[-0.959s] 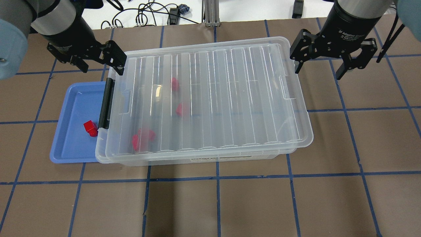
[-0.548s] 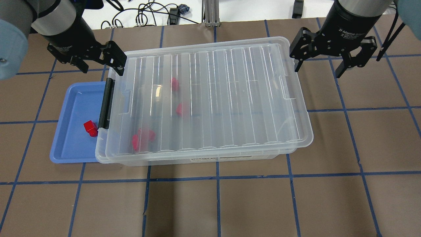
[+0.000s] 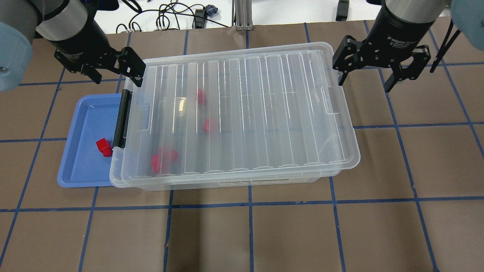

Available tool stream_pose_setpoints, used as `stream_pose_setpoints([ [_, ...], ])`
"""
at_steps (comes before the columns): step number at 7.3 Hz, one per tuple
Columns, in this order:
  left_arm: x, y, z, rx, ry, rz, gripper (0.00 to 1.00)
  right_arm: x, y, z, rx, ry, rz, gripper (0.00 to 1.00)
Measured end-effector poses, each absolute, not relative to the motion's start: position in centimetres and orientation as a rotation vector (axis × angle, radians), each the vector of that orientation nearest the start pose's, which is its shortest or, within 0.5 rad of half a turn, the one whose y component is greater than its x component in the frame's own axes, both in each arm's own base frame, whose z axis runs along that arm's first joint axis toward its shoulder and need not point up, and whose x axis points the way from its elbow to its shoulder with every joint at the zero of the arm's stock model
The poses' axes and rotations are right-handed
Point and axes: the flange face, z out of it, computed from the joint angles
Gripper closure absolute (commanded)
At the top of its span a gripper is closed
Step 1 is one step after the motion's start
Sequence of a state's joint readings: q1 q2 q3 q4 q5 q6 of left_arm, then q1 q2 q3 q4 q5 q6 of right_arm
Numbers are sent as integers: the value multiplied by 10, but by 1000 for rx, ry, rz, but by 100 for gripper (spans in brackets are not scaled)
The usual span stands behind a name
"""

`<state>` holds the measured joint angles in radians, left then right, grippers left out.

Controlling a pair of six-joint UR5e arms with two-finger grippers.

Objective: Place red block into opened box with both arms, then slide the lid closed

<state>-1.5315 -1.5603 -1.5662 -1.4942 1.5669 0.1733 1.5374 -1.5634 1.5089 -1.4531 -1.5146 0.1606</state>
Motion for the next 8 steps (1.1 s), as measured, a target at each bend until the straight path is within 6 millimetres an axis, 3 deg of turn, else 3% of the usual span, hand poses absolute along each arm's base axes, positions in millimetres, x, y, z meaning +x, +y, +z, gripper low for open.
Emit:
stream_pose_setpoints([
  [2,-114,-501,503,212,3124,-141,0,121,-507,484,307,3074,155,0],
  [6,-116,-499,498,232,3125,-116,0,114,-561,436,307,3119,89,0],
  [8,-117,-491,521,239,3119,-154,0,113,-580,406,306,3124,108,0],
])
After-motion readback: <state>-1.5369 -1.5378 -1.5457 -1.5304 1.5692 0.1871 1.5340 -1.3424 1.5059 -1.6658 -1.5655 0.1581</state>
